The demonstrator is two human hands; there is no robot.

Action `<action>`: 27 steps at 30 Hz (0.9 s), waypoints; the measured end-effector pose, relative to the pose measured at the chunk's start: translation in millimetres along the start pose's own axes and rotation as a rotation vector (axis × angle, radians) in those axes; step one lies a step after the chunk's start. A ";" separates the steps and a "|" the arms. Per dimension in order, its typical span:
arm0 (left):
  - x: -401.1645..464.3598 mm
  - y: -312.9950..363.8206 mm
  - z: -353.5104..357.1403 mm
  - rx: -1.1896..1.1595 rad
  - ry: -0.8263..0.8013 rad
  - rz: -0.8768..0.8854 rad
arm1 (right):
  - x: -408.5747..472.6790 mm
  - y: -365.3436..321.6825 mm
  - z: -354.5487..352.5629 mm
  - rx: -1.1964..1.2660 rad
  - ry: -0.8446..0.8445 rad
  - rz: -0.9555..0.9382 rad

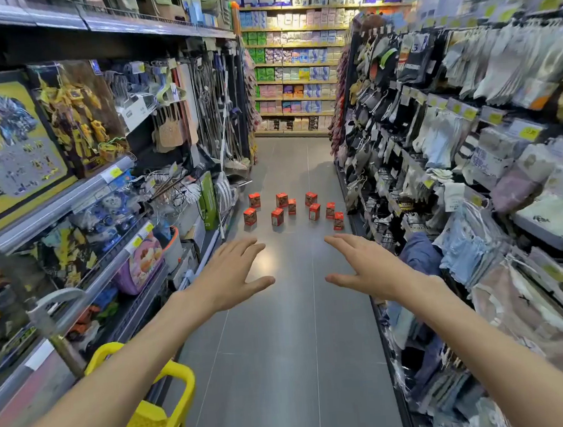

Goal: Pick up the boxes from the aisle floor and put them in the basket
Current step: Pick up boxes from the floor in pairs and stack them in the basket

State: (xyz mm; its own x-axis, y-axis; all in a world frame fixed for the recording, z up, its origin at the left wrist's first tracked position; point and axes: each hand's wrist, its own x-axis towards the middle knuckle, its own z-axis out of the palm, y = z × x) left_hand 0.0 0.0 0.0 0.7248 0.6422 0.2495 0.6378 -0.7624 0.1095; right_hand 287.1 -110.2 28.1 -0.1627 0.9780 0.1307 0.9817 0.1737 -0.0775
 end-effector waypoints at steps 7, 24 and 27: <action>94.1 -86.5 37.2 -0.022 0.029 -0.029 | 126.2 45.0 31.1 0.020 0.006 0.023; 416.6 -328.6 124.7 -0.058 -0.026 -0.041 | 486.5 222.8 93.8 -0.010 -0.005 0.044; 487.7 -372.4 151.3 -0.045 -0.035 -0.056 | 559.3 272.5 111.8 0.004 0.004 0.043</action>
State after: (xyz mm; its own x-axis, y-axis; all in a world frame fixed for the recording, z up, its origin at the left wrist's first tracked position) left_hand 155.4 609.2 -64.7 0.6973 0.6859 0.2081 0.6660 -0.7274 0.1655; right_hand 452.6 497.1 -30.4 -0.1196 0.9841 0.1310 0.9875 0.1316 -0.0870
